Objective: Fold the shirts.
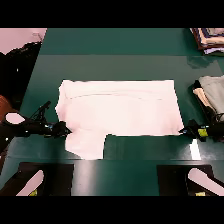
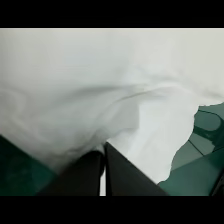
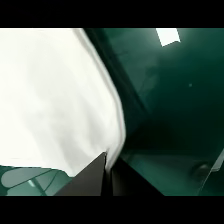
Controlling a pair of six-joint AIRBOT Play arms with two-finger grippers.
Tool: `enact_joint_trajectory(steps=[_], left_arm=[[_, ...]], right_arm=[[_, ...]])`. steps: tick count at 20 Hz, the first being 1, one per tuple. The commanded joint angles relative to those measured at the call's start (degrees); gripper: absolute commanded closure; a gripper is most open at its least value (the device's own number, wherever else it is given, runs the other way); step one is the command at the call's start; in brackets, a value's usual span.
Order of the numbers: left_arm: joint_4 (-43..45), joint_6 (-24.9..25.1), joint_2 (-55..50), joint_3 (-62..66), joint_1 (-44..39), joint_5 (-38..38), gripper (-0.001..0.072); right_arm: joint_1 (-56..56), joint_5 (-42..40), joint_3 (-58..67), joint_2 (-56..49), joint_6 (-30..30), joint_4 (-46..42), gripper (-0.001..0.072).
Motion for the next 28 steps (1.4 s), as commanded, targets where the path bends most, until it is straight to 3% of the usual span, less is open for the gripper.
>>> enact_joint_trajectory(steps=[1, 8, 11, 14, 20, 28], left_arm=[[6.34, -0.92, 1.33, 1.92, 0.0, -4.7, 0.0682], [11.26, -9.73, 20.9, 2.54, 0.0, -19.19, 0.0681], [10.43, -11.06, 21.07, 7.52, 0.0, -15.78, 0.0681], [9.75, -9.92, 14.73, 13.46, 0.0, -6.84, 0.0681], [7.98, -5.99, -9.33, 23.61, 0.0, 5.77, 0.068], [-1.97, 0.02, -32.13, 38.47, 0.0, 12.44, 0.0679]], right_arm=[[1.75, 0.07, -0.04, 4.83, -0.42, -4.5, 0.0695], [-0.92, 10.95, -0.02, 23.17, 0.44, -14.64, 0.0696], [2.51, 10.4, 3.8, 25.14, 3.06, -14.14, 0.0696], [9.35, 7.67, 11.61, 18.91, 4.42, -14.16, 0.0696], [20.52, 1.64, 28.41, -3.02, 8.46, -14.14, 0.0696], [24.61, 2.05, 48.61, -24.24, 10.82, -11.76, 0.0695]])
